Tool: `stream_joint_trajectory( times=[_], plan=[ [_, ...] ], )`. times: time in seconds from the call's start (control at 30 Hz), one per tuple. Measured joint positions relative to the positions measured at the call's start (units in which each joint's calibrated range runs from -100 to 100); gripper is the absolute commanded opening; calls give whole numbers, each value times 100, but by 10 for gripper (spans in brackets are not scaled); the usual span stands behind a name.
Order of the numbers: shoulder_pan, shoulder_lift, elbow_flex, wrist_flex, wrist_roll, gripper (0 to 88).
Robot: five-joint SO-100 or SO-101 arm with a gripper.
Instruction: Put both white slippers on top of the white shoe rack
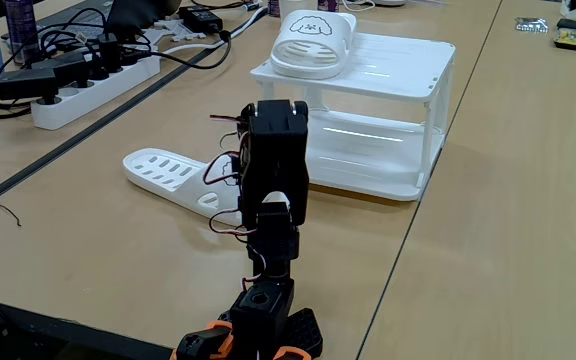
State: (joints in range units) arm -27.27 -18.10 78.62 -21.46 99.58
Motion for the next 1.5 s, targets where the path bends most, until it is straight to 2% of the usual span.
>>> stream_joint_trajectory(
  times=[0.23,0.4,1.03,1.23,1.37,1.5],
  plan=[
    [674,66,144,69,0,141],
    [614,82,296,69,0,141],
    [-1603,82,-36,69,0,141],
    [-1648,107,-54,69,0,144],
    [-1536,181,-54,69,0,200],
    [-1521,330,-54,77,0,209]
  ],
)
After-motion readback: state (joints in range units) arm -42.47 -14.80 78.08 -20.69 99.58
